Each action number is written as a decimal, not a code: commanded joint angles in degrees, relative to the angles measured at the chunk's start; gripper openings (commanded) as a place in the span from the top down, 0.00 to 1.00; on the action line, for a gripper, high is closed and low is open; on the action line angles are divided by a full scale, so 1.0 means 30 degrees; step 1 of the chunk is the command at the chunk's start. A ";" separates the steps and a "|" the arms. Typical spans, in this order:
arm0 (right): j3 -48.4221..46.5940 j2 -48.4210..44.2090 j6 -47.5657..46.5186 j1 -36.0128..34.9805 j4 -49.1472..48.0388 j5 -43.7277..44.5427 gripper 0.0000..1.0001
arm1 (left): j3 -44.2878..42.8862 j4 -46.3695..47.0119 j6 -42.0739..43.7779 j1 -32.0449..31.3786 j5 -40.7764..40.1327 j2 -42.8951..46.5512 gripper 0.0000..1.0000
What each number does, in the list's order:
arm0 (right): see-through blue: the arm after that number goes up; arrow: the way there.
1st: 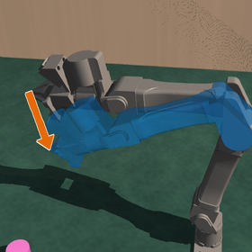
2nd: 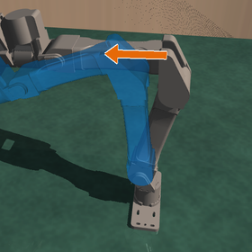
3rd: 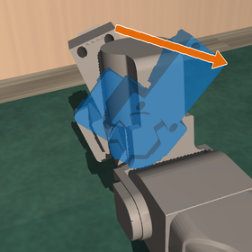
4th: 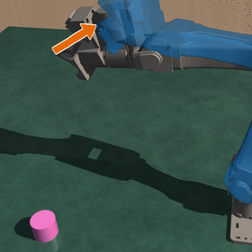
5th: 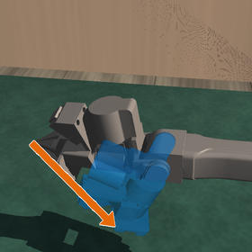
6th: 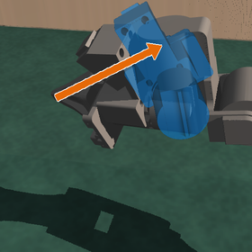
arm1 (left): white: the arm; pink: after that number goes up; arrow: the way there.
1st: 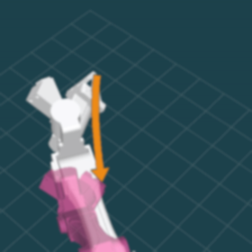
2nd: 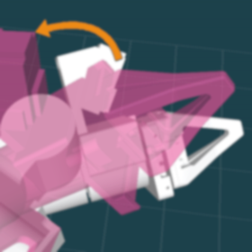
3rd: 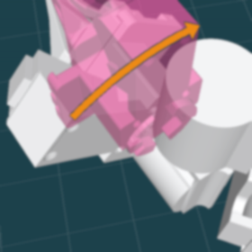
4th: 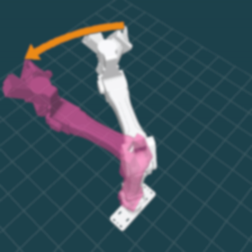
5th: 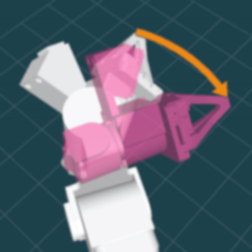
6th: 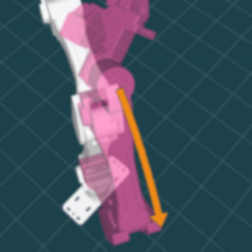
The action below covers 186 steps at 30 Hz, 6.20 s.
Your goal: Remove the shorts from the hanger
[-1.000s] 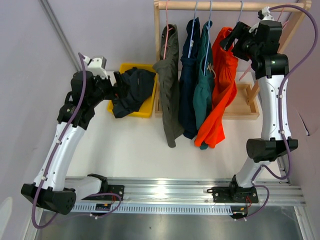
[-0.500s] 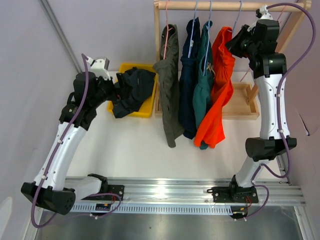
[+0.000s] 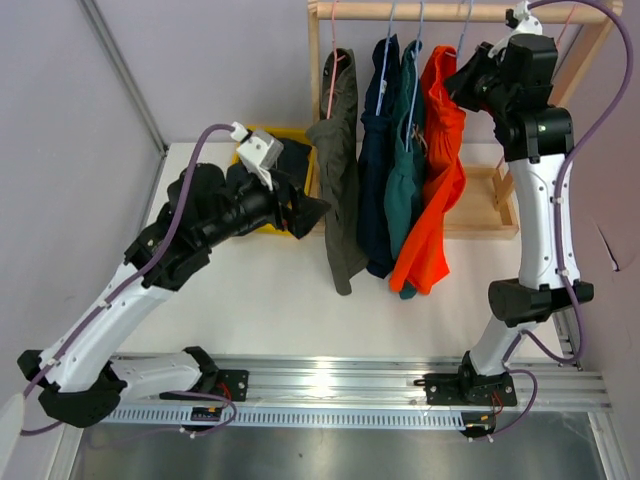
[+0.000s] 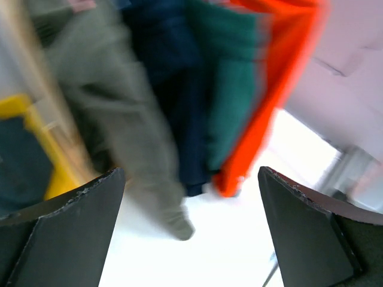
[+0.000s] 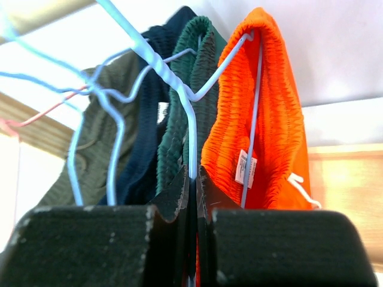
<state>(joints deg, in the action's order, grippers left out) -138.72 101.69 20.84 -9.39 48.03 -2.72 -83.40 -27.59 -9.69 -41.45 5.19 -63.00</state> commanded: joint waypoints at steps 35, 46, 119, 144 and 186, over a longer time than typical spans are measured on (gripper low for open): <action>0.3529 -1.0314 0.0730 -0.3433 0.0278 0.3865 1.00 | -0.4375 1.1099 0.1680 -1.2722 -0.6094 -1.1054 1.00; -0.1542 -0.6507 0.0023 -0.0800 0.1243 0.2698 1.00 | 0.8067 1.2218 -0.1684 -1.9752 -1.2036 -0.4666 1.00; 0.2202 -0.2372 0.1228 0.6059 -0.1421 -0.3781 1.00 | -2.0659 0.0083 -0.0193 1.1353 -0.0386 -1.4590 1.00; 0.6483 -0.9287 0.2660 0.3718 -0.2501 -0.3633 0.00 | -0.9356 0.2753 -0.0139 0.9748 -0.0791 -0.9975 0.01; 0.0418 0.1494 0.2897 -0.3170 -0.3648 -0.0939 0.96 | 0.8551 0.3515 -0.1164 0.4940 -0.0384 0.6968 0.01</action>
<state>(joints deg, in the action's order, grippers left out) -134.41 105.78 30.00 -18.59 37.71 -5.69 -57.67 -18.20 -13.06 -26.04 2.22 -42.26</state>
